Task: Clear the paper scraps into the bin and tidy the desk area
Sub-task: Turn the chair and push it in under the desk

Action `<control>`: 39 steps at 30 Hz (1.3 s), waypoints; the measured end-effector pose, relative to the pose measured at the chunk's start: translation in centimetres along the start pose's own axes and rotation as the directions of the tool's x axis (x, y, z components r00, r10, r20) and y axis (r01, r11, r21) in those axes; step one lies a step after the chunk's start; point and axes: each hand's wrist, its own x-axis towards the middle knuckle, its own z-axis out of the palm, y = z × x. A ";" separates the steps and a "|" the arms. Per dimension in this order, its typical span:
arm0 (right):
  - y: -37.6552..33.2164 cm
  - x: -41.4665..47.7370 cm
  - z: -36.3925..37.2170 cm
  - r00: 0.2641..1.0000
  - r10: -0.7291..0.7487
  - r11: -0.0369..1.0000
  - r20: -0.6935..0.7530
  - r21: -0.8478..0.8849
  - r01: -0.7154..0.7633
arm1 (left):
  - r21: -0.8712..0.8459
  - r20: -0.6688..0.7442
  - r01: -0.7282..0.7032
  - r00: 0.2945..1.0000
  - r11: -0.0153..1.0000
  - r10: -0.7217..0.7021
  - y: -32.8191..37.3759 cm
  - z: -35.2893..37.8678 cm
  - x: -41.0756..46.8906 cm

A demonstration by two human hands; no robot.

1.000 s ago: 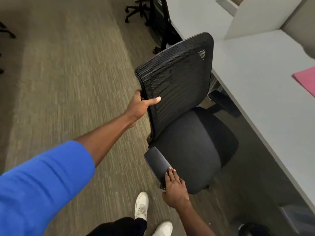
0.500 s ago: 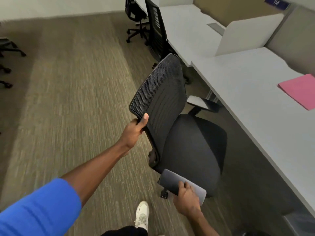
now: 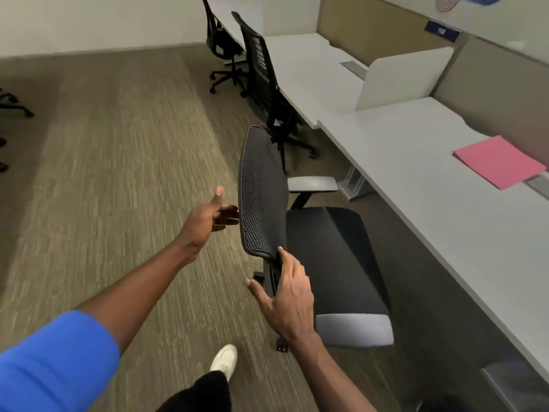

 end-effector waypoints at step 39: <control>-4.2 5.6 -3.1 0.803 0.328 0.609 -0.497 -0.539 -0.582 | 0.484 0.601 -0.875 0.338 0.007 0.724 4.9 5.1 23.8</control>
